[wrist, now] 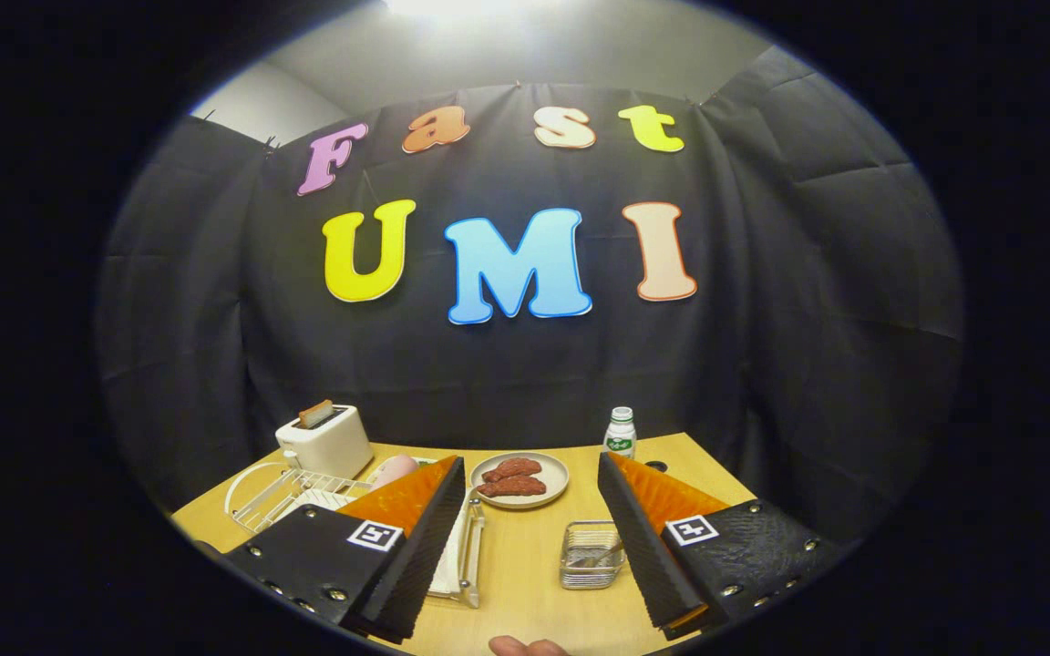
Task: Take the plate from the dish rack, then take the spoon from the basket and place it into the plate.
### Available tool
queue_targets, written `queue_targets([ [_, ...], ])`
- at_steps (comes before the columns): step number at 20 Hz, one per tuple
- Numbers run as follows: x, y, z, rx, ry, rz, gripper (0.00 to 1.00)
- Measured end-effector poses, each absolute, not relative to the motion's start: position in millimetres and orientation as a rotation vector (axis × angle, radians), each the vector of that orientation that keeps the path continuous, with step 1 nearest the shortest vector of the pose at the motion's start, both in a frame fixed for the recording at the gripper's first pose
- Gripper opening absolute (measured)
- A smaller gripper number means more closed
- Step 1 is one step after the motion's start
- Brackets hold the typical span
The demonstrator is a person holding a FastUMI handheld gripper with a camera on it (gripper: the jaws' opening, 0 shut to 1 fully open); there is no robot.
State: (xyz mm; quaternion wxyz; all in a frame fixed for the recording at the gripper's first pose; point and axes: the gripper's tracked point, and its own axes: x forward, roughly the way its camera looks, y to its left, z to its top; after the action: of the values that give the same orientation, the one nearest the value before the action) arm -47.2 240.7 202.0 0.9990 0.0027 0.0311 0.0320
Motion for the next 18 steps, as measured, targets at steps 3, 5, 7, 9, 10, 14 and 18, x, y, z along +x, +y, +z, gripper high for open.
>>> queue_targets([
  [3,-29.9,275.5,201.8,-0.021,0.071,0.085,0.9],
  [5,-18.3,296.8,193.4,-0.063,0.111,0.093,0.9],
  [7,-9.5,319.8,187.3,-0.077,0.139,0.113,0.9],
  [9,-0.2,334.7,178.5,-0.09,0.174,0.104,0.9],
  [10,4.6,339.5,173.6,-0.102,0.197,0.091,0.9],
  [14,23.8,358.2,152.7,-0.121,0.314,0.044,0.9],
  [18,46.1,367.1,122.0,-0.136,0.435,-0.027,0.9],
])
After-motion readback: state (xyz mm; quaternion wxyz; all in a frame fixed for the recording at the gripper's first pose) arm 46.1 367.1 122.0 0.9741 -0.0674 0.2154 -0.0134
